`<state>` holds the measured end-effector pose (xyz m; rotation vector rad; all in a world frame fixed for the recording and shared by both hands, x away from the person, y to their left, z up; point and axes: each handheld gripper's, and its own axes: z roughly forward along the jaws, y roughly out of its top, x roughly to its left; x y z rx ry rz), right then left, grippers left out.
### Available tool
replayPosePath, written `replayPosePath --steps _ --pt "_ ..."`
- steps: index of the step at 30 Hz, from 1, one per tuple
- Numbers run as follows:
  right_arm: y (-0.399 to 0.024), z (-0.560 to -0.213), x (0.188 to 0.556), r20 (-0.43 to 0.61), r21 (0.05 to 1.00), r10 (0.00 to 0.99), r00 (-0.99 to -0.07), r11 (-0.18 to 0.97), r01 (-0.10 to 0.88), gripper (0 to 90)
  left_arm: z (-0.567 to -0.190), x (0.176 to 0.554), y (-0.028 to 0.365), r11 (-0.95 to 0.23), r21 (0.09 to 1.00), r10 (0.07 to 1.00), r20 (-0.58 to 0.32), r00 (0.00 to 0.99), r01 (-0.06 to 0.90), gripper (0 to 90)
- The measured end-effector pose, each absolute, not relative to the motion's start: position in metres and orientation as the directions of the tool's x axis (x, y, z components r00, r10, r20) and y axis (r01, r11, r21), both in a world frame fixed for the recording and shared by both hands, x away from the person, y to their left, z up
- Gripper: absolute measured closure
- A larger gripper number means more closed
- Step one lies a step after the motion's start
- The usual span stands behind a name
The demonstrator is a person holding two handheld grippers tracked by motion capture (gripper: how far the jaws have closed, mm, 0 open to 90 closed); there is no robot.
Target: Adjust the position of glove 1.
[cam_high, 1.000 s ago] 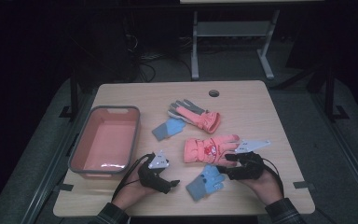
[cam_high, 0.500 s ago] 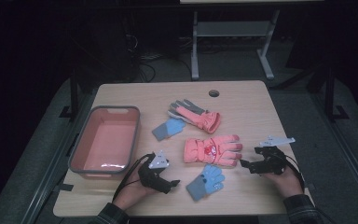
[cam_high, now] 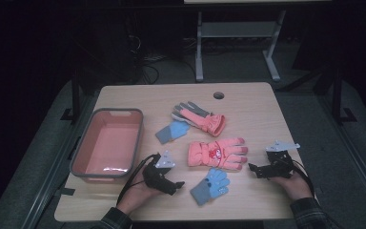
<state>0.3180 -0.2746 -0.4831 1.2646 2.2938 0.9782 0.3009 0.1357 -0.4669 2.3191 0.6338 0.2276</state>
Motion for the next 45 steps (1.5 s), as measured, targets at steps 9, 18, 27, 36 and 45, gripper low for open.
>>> replayPosePath --steps 9,18,27,36,45 --pt "-0.276 -0.483 0.318 0.032 0.706 0.834 -0.551 0.371 0.603 2.9 -0.447 0.320 0.132 -0.560 0.706 0.555 -0.070 0.829 0.434 14.2" --pt "-0.276 -0.483 0.318 0.031 0.706 0.833 -0.552 0.373 0.602 2.9 -0.424 0.343 0.126 -0.537 0.736 0.583 -0.030 0.812 0.412 45.2" --pt "-0.276 -0.484 0.318 0.031 0.706 0.833 -0.552 0.373 0.602 2.9 -0.422 0.386 0.120 -0.533 0.705 0.684 0.034 0.729 0.468 89.3" --pt "-0.276 -0.484 0.318 0.032 0.706 0.833 -0.552 0.372 0.602 2.9 -0.436 0.420 0.118 -0.527 0.684 0.734 0.066 0.676 0.505 89.4" --pt "-0.276 -0.483 0.318 0.032 0.706 0.833 -0.552 0.372 0.602 2.9 -0.459 0.434 0.117 -0.534 0.634 0.758 0.065 0.649 0.560 89.4"
